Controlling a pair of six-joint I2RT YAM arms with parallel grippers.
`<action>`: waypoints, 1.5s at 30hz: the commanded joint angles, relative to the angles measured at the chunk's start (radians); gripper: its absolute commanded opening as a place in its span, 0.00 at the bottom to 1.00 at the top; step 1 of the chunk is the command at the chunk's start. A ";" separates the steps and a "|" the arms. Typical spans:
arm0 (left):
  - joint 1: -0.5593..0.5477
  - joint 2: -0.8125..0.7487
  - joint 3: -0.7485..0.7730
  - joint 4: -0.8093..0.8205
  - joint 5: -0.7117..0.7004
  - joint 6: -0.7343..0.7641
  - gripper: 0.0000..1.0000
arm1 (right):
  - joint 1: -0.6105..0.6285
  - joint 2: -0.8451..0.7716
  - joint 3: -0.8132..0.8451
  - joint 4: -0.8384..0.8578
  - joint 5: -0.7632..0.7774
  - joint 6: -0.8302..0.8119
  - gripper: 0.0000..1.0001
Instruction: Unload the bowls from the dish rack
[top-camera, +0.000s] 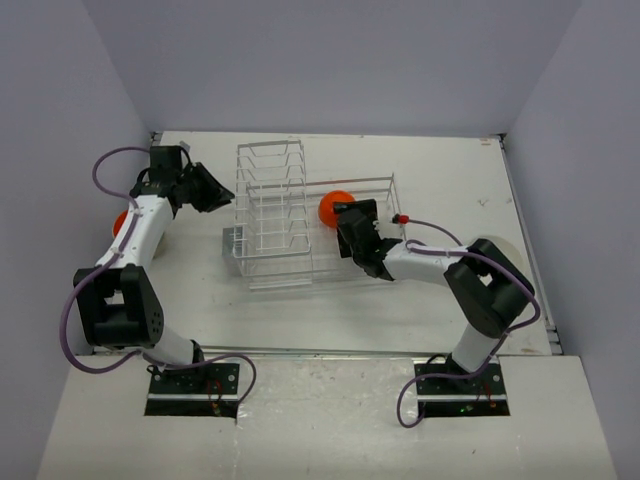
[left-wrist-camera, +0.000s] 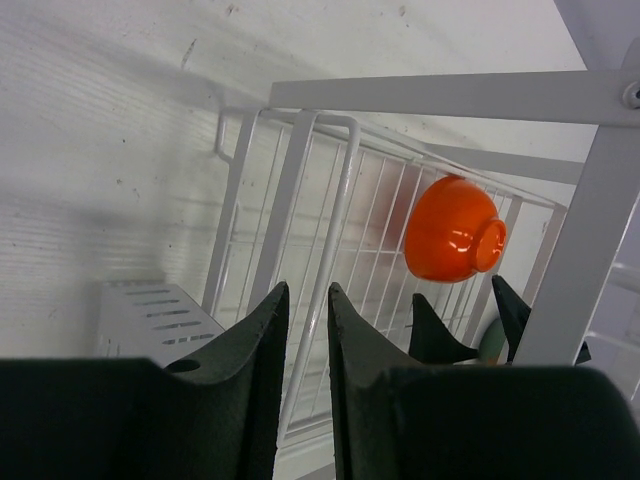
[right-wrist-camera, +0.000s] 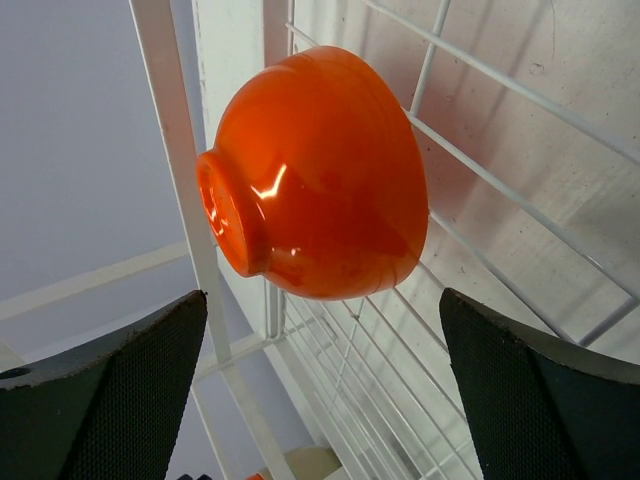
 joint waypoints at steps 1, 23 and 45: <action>-0.006 -0.024 -0.007 0.046 0.032 -0.006 0.23 | 0.005 0.009 -0.033 -0.002 0.071 0.013 0.99; -0.006 -0.027 -0.038 0.069 0.064 -0.012 0.24 | -0.044 0.006 -0.087 0.126 0.042 -0.107 0.99; -0.004 -0.018 -0.049 0.092 0.075 -0.024 0.24 | -0.091 -0.048 -0.084 0.196 0.013 -0.234 0.99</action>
